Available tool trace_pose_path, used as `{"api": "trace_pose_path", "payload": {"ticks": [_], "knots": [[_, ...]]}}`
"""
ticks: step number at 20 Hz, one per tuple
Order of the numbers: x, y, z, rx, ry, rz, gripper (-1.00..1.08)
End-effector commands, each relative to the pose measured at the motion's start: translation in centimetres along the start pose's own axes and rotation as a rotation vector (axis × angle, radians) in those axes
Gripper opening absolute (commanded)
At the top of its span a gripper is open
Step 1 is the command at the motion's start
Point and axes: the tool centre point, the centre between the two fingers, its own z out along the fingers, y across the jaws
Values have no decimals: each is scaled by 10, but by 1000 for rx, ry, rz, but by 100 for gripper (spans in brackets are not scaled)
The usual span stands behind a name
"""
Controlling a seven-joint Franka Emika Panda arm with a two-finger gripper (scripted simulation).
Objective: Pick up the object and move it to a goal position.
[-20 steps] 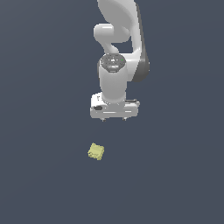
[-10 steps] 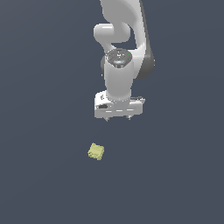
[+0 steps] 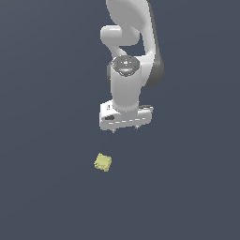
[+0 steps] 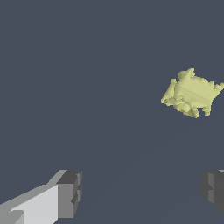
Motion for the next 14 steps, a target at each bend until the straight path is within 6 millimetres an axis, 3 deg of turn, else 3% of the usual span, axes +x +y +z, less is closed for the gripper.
{"api": "trace_pose_path", "payload": {"ticks": [1,14], "knots": [[3,3,2,-2,-1,-37,100],[30,31,21,-15,-5,-337,100]]}}
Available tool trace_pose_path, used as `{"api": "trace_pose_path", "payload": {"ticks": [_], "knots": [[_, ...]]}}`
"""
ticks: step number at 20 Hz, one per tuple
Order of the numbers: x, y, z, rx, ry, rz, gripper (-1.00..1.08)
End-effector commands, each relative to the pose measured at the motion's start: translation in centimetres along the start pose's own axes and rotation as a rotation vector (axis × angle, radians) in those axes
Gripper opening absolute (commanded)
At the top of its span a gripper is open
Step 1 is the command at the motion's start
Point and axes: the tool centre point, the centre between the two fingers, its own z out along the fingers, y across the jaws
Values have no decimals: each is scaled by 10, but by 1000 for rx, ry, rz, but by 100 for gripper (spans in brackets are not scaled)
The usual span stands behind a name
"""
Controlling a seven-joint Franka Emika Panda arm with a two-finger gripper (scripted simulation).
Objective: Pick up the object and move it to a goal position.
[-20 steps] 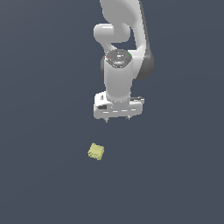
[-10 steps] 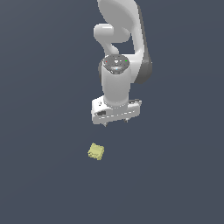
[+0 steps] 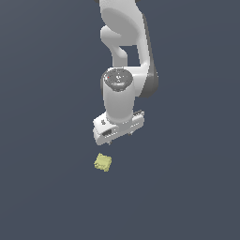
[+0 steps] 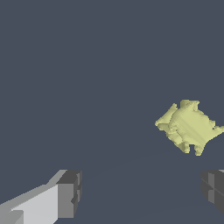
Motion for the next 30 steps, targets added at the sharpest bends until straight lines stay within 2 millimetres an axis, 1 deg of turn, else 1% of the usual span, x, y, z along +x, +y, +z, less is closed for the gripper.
{"api": "trace_pose_path", "payload": {"ticks": [1,12,22,30], "knots": [[3,7,4,-2,-1,-64,100],[15,40,24,-9,-4,-336,100],[21,71,43,-13,-5,-577,100],[23,90,56,-15,-5,-721,100]]}}
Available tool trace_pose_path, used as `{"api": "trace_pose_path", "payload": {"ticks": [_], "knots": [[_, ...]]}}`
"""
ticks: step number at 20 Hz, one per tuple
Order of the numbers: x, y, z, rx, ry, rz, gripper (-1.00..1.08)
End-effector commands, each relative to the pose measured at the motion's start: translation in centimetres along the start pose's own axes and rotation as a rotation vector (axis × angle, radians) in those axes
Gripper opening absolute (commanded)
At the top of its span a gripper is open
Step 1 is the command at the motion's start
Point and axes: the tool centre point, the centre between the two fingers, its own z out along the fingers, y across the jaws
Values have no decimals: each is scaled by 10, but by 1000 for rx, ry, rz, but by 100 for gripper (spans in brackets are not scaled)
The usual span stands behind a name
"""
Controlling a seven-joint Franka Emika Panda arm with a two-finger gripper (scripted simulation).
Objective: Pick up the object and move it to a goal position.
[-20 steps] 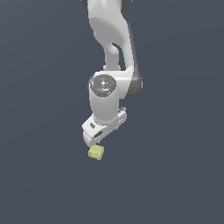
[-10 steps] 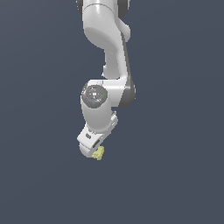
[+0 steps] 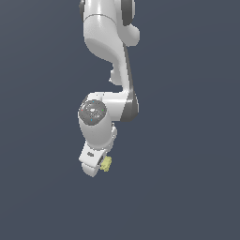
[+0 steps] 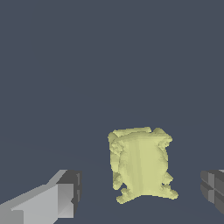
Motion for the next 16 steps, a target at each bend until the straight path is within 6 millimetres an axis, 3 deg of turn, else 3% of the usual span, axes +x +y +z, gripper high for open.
{"api": "trace_pose_path", "payload": {"ticks": [1,16], "knots": [[-3,4,3,-1,0,-37,100],[-8,10,15,-2,0,-93,100]]}}
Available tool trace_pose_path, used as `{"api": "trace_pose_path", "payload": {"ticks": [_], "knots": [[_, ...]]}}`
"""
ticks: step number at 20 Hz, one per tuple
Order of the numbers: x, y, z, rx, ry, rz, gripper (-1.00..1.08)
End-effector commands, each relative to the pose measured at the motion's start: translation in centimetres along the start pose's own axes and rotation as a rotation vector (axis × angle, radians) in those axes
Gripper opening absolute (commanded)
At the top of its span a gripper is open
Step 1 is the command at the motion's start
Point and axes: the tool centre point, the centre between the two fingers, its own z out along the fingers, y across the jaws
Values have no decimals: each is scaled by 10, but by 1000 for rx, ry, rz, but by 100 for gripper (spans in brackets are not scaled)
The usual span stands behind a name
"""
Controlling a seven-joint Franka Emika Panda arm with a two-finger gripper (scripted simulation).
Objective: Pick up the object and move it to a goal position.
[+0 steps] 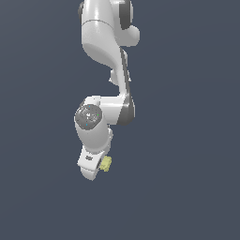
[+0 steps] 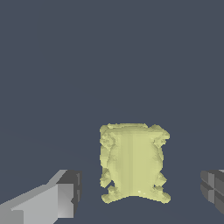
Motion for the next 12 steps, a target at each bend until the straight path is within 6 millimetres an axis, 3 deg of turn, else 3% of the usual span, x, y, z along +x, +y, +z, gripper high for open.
{"api": "trace_pose_path", "payload": {"ticks": [1,7,12], "knots": [[0,0,7,1,0,-1,100],[0,-2,39,1,0,-4,100],[0,-1,49,1,0,-5,100]]}}
